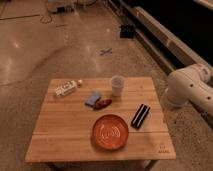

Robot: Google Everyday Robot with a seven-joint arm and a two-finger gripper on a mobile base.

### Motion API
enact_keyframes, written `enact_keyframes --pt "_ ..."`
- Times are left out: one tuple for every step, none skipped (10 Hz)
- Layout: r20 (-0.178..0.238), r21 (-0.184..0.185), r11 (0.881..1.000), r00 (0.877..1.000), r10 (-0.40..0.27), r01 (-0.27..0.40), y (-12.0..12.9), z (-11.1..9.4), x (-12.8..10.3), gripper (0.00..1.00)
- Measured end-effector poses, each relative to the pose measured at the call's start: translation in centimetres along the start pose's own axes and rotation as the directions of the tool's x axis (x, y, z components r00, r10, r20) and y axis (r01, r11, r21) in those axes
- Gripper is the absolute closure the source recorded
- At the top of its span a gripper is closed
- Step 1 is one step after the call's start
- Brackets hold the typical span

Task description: Place the white sponge in the ceramic bowl

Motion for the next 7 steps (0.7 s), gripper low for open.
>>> enact_keyframes --pt "0.0 -0.001 1.0 1.0 0.001 -0.001 0.0 0.0 0.1 0.57" --pt "-0.001 -0.004 1.0 1.0 0.002 -0.002 -0.3 -0.2 -0.2 0.59" --pt "0.004 -0.003 1.0 1.0 -0.002 0.002 -0.5 -0.2 -0.8 0.59" --pt "0.0 -0.005 1.0 1.0 0.003 -0.003 -0.2 -0.1 -0.3 0.59" --pt "0.0 -0.002 1.0 1.0 0.001 -0.001 -0.3 -0.2 -0.1 0.59" --pt "0.0 0.001 1.0 1.0 0.0 0.0 -0.8 -0.7 -0.5 0.59" --pt "0.001 -0.001 1.0 1.0 -0.002 0.002 -1.0 -1.1 -1.5 0.59"
